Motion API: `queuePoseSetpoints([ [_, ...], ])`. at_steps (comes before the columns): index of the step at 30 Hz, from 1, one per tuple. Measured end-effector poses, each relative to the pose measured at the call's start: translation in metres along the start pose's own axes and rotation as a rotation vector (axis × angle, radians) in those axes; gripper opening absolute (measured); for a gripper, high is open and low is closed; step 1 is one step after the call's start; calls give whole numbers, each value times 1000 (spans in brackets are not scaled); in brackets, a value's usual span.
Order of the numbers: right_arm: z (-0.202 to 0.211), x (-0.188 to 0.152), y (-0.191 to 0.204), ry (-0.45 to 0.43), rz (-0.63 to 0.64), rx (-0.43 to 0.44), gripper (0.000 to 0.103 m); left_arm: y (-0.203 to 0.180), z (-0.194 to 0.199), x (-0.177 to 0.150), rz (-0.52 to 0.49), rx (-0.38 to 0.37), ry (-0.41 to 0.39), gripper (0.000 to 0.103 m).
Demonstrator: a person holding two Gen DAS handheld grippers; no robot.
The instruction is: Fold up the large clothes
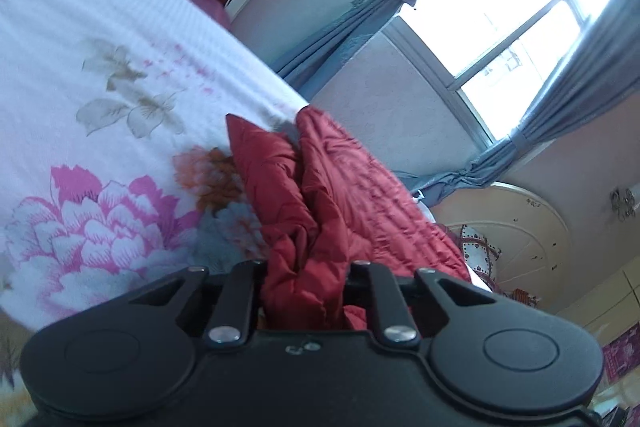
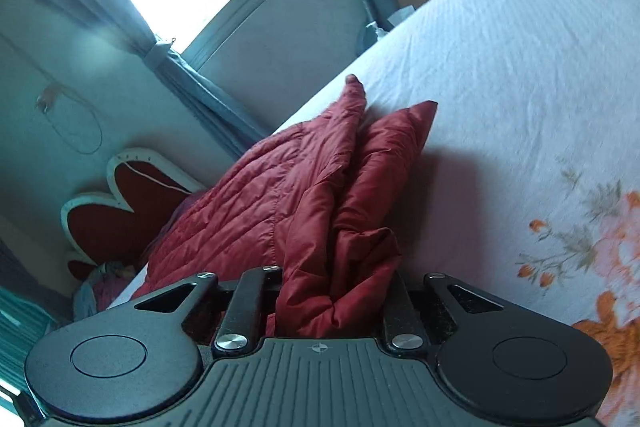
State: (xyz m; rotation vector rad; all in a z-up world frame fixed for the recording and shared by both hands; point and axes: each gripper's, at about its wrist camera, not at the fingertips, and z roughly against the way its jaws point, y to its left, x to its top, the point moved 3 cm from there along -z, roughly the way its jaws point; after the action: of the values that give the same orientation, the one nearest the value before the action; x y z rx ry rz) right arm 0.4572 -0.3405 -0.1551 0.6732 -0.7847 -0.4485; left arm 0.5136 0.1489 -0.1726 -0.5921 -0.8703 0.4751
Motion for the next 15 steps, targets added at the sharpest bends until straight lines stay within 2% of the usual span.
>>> queuePoseSetpoints([
  [6, 38, -9, -9, 36, 32, 0, 15, -20, 35, -28, -30, 18, 8, 15],
  [15, 117, -41, -42, 95, 46, 14, 16, -24, 107, -96, 16, 43, 14, 15],
])
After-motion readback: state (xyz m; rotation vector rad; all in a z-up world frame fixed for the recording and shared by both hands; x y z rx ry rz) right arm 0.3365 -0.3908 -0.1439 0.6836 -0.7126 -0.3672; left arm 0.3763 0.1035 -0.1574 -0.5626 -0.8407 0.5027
